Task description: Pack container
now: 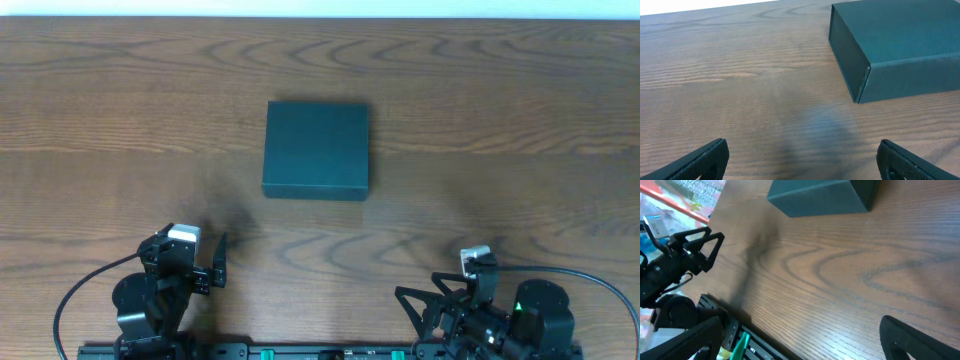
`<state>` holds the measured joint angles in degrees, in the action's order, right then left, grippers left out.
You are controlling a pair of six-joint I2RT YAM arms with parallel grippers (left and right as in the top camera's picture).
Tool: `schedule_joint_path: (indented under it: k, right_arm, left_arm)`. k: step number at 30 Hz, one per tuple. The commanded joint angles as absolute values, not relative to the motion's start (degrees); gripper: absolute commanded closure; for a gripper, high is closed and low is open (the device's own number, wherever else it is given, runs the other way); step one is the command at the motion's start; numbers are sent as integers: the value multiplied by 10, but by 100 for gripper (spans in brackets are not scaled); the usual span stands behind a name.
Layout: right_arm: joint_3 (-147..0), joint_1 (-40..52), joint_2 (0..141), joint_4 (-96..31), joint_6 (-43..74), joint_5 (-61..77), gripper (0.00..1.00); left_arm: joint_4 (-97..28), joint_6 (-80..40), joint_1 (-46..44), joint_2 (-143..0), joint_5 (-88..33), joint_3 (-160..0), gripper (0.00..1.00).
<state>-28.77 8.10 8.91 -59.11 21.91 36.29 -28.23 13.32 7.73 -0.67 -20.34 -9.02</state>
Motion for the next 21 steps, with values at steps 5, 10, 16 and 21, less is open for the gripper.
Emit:
schedule_joint_path:
  k: [5,10,16,21]
  right_arm:
    - [-289,82,85,-592,223,368,1]
    - [-277,83,85,-592,223,368,1]
    - [-203,83,47,-592,223,368,1]
    - [-172,75,5,-575,237,367,1]
  left_arm:
    - [-281,128,79,-2,-199,-79,4]
    - [-281,128,79,-2,-199,-79,4]
    - [-281,128,79,-2,-199,-79,5]
    - [-281,128,79,-2,-199,-79,5]
